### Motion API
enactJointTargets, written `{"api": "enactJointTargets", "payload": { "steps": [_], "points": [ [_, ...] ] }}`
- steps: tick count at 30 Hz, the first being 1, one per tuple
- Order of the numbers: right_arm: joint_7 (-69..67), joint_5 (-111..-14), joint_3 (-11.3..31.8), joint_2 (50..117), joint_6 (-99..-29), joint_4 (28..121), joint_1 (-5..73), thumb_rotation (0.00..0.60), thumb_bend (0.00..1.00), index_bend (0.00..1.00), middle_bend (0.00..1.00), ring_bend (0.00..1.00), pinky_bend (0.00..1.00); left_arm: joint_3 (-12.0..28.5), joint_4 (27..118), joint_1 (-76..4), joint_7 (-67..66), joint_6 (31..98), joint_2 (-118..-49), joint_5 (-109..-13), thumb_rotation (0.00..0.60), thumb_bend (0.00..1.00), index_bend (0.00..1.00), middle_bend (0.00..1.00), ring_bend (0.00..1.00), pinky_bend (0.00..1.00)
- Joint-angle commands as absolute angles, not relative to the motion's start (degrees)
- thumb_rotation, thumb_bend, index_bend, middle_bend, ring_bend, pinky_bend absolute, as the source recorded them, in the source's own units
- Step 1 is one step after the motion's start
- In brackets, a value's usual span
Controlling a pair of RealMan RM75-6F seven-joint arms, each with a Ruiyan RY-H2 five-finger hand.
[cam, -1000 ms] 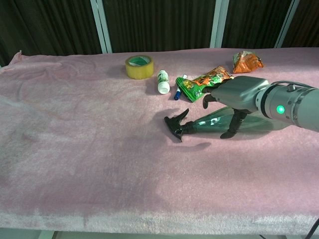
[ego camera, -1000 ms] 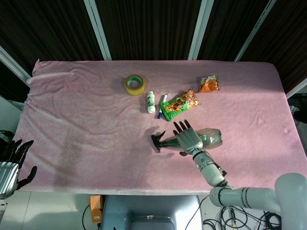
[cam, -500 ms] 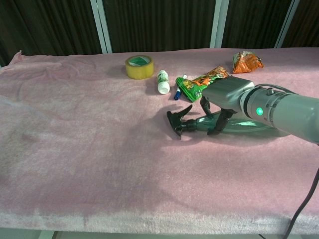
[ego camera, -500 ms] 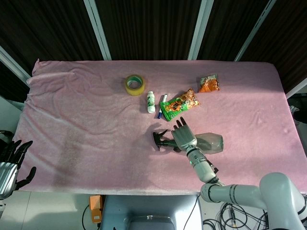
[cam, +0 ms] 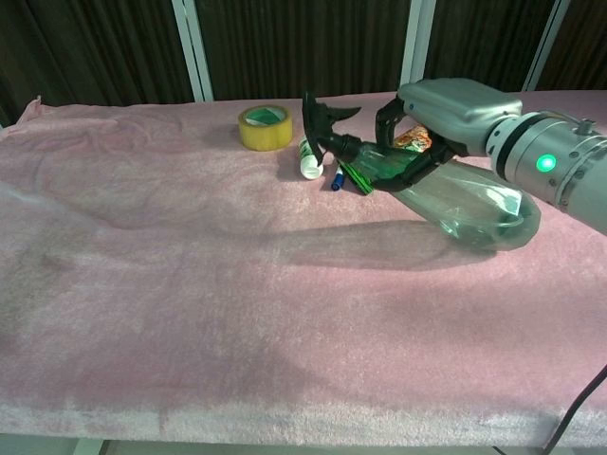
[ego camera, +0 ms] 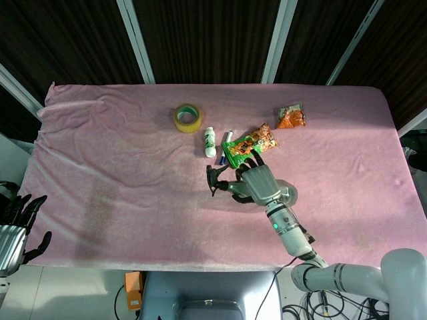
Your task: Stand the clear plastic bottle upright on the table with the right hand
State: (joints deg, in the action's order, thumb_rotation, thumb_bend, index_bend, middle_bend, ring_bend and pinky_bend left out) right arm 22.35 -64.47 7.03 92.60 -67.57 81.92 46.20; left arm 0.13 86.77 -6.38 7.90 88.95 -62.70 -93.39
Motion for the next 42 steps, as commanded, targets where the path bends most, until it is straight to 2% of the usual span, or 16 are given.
{"api": "enactJointTargets", "payload": {
  "steps": [1,5,10,16,31,42],
  "points": [
    [0.9,-74.8,10.0,92.5,-78.1,80.1,39.7,0.6,0.35,0.83,0.52,0.29,0.2,0.1,86.8,-6.4,7.5,88.9,-62.8,-93.5,0.6,0.42,0.0,0.13,0.05,0.05],
    [-12.6,-74.3,12.8,93.5,-79.1,78.8,37.3,0.6,0.35,0.83,0.52,0.29,0.2,0.0,86.9,-6.6,6.9,88.5,-62.9,-93.5,0.6,0.42,0.0,0.13,0.05,0.05],
    [-24.7,-72.9,14.8,94.6,-77.2,76.8,35.4,0.6,0.35,0.83,0.52,0.29,0.2,0.1,87.2,-6.8,6.4,87.8,-63.0,-93.1,0.6,0.42,0.0,0.13,0.05,0.05],
    [-30.9,-73.3,15.0,95.0,-75.1,75.8,34.0,0.6,0.35,0.83,0.52,0.29,0.23,0.1,87.3,-6.9,6.3,87.6,-63.0,-92.9,0.6,0.42,0.0,0.13,0.05,0.05],
    [-27.8,-75.3,15.5,94.6,-72.5,75.9,33.8,0.6,0.35,0.8,0.52,0.29,0.24,0.1,87.3,-7.0,6.6,87.4,-62.8,-93.0,0.6,0.42,0.0,0.13,0.05,0.05],
    [-23.9,-77.6,13.6,94.6,-72.2,74.6,32.9,0.6,0.35,0.76,0.52,0.27,0.24,0.0,87.3,-7.0,6.9,87.4,-62.7,-93.1,0.6,0.42,0.0,0.13,0.05,0.05]
  ]
}}
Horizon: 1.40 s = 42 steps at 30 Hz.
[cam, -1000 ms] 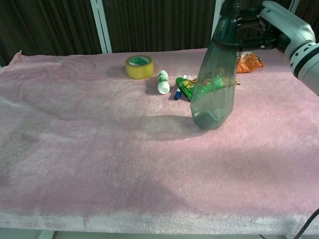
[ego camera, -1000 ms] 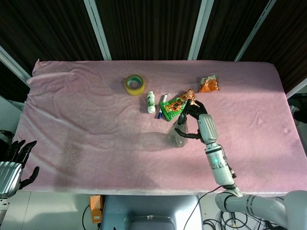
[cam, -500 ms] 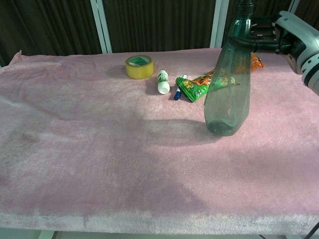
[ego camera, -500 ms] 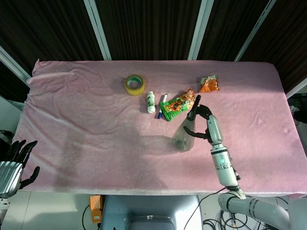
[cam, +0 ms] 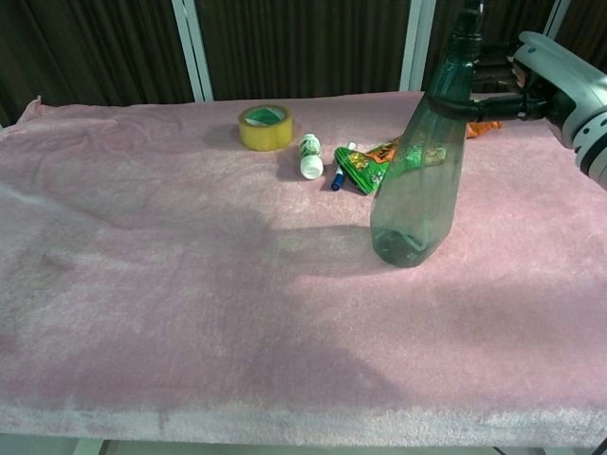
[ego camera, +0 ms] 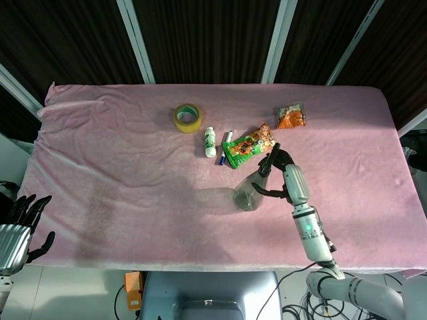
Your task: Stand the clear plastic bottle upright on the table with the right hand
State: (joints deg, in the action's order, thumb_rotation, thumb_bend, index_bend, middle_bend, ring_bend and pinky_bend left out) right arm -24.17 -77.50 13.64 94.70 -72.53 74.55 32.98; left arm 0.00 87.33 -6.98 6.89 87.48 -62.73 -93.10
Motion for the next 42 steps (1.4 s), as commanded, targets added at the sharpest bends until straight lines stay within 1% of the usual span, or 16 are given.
{"api": "enactJointTargets", "payload": {
  "steps": [1,3,4,5,9,11,12,14,23,29,34,38,42],
  "points": [
    [-23.7,-77.6,13.6,94.4,-71.8,74.9,33.0,0.6,0.35,0.75,0.52,0.27,0.24,0.0,87.3,-7.0,6.8,87.4,-62.7,-93.1,0.6,0.42,0.0,0.13,0.05,0.05],
    [-23.5,-77.5,13.6,94.0,-71.2,75.3,33.1,0.6,0.35,0.69,0.5,0.26,0.24,-0.1,87.3,-7.1,6.9,87.3,-62.7,-93.1,0.6,0.42,0.0,0.13,0.05,0.05],
    [-23.4,-77.5,13.6,93.9,-70.9,75.6,33.0,0.6,0.35,0.62,0.48,0.24,0.23,0.0,87.4,-7.1,6.9,87.3,-62.7,-93.1,0.6,0.42,0.0,0.13,0.05,0.05],
    [-23.3,-77.5,13.6,93.8,-70.8,75.8,33.0,0.6,0.35,0.57,0.47,0.23,0.23,0.0,87.4,-7.1,6.9,87.3,-62.7,-93.1,0.6,0.42,0.0,0.13,0.05,0.05],
    [-23.2,-77.5,13.5,93.6,-70.4,76.1,33.0,0.6,0.35,0.4,0.4,0.2,0.22,0.0,87.4,-7.0,7.0,87.4,-62.6,-93.1,0.6,0.42,0.0,0.13,0.05,0.05],
    [-22.7,-77.6,13.4,93.3,-70.1,76.3,32.9,0.6,0.35,0.28,0.34,0.17,0.2,0.0,87.4,-7.1,7.0,87.3,-62.6,-93.0,0.6,0.42,0.0,0.13,0.05,0.05],
    [-22.5,-77.8,13.3,93.2,-70.1,76.4,32.9,0.6,0.35,0.25,0.32,0.16,0.2,0.0,87.4,-7.1,7.0,87.2,-62.6,-93.0,0.6,0.42,0.0,0.13,0.05,0.05],
    [-22.4,-78.2,13.2,92.6,-70.2,77.1,32.7,0.6,0.35,0.23,0.31,0.15,0.19,0.0,87.4,-7.1,7.1,87.2,-62.6,-93.0,0.6,0.42,0.0,0.13,0.05,0.05],
    [-21.9,-80.4,12.5,91.0,-71.0,79.4,32.0,0.6,0.35,0.23,0.3,0.14,0.19,-0.1,87.4,-7.1,6.9,87.3,-62.6,-93.2,0.6,0.42,0.0,0.13,0.05,0.05],
    [-20.6,-83.0,11.1,89.5,-71.0,81.0,32.1,0.6,0.35,0.21,0.27,0.12,0.17,-0.1,87.4,-7.1,6.9,87.3,-62.7,-93.2,0.6,0.42,0.0,0.13,0.05,0.05],
    [-18.4,-83.6,10.8,89.4,-72.6,81.6,31.3,0.6,0.35,0.19,0.26,0.11,0.17,-0.1,87.4,-7.0,7.0,87.5,-62.6,-93.2,0.6,0.42,0.0,0.13,0.05,0.05],
    [-16.5,-82.6,10.4,88.2,-71.9,82.2,30.6,0.6,0.35,0.15,0.23,0.1,0.17,-0.1,87.4,-7.0,7.1,87.5,-62.6,-93.1,0.6,0.42,0.0,0.13,0.05,0.05],
    [-14.8,-82.2,9.5,86.3,-70.4,82.3,30.3,0.6,0.35,0.09,0.18,0.05,0.12,-0.2,87.5,-7.1,7.1,87.2,-62.6,-93.2,0.6,0.42,0.0,0.13,0.05,0.05]
  ]
}}
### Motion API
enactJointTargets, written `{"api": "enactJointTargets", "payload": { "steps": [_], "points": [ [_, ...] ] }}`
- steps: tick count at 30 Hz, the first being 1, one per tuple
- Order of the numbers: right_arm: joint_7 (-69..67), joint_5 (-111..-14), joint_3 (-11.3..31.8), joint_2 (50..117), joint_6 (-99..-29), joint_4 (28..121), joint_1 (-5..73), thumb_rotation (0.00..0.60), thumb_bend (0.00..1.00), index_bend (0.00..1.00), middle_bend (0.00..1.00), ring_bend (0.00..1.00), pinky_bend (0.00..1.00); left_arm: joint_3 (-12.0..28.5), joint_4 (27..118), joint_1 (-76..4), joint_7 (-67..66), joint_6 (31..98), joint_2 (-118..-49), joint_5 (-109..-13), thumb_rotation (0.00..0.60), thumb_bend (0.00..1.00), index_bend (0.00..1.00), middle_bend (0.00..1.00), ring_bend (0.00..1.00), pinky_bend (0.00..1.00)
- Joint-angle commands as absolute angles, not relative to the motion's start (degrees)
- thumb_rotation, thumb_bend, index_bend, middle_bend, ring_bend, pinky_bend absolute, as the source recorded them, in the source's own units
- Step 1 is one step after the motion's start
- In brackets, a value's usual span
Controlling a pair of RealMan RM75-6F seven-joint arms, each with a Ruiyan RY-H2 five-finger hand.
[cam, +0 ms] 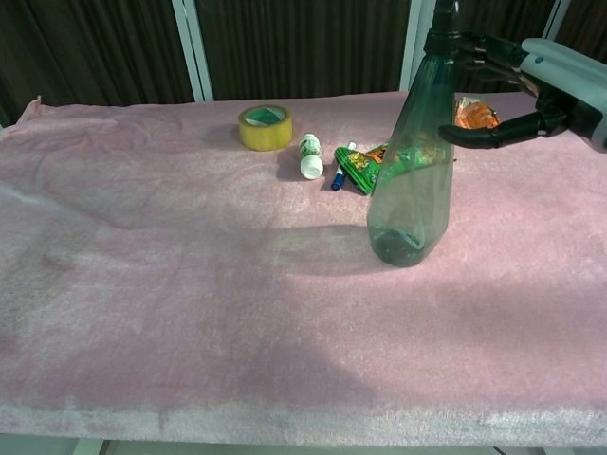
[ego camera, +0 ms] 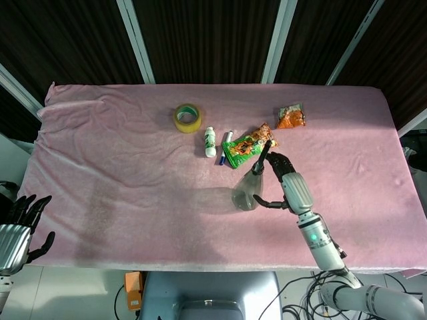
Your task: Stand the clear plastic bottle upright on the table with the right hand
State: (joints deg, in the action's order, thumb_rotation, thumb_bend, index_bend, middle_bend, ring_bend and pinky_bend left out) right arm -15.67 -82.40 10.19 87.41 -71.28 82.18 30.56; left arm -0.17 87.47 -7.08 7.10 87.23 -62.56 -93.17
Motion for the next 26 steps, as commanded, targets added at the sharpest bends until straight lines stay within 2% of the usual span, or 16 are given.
{"api": "enactJointTargets", "payload": {
  "steps": [1,8,11,13,16,18,23,26],
  "points": [
    [-14.3,-82.3,8.9,85.3,-70.0,82.5,30.0,0.6,0.35,0.07,0.16,0.04,0.1,-0.2,87.5,-7.1,7.1,87.3,-62.5,-93.2,0.6,0.42,0.0,0.13,0.05,0.05],
    [-8.6,-84.7,2.6,76.4,-71.1,87.0,25.1,0.6,0.35,0.01,0.11,0.0,0.01,-0.1,87.3,-6.4,7.8,88.8,-62.4,-93.4,0.6,0.42,0.0,0.13,0.05,0.05],
    [1.4,-83.7,-1.0,70.7,-73.7,91.2,20.5,0.6,0.35,0.0,0.06,0.0,0.0,0.0,87.0,-6.1,8.0,89.6,-62.4,-93.6,0.6,0.42,0.0,0.11,0.04,0.05],
    [9.6,-82.3,-2.9,68.0,-78.1,94.5,16.3,0.6,0.35,0.0,0.03,0.0,0.0,0.1,86.8,-5.9,7.9,90.0,-62.6,-93.7,0.6,0.42,0.0,0.1,0.03,0.05],
    [16.1,-82.4,-4.6,67.5,-86.9,95.7,9.9,0.6,0.35,0.0,0.0,0.0,0.0,0.2,86.7,-5.9,7.1,90.1,-63.0,-93.6,0.6,0.42,0.0,0.08,0.01,0.04],
    [14.4,-83.2,-4.7,68.9,-91.6,93.6,6.6,0.6,0.35,0.0,0.0,0.0,0.0,0.2,86.8,-6.1,6.2,89.4,-63.3,-93.3,0.6,0.42,0.01,0.07,0.0,0.04],
    [12.2,-85.5,-4.4,68.5,-92.8,92.4,5.3,0.6,0.35,0.0,0.0,0.0,0.0,0.3,87.3,-6.5,4.3,88.3,-63.7,-92.8,0.6,0.42,0.01,0.07,0.0,0.04],
    [12.7,-85.2,-4.3,68.4,-91.1,92.0,5.4,0.6,0.35,0.0,0.0,0.0,0.0,0.3,87.6,-6.5,3.4,88.0,-63.9,-92.7,0.6,0.42,0.02,0.07,0.0,0.04]
  ]
}}
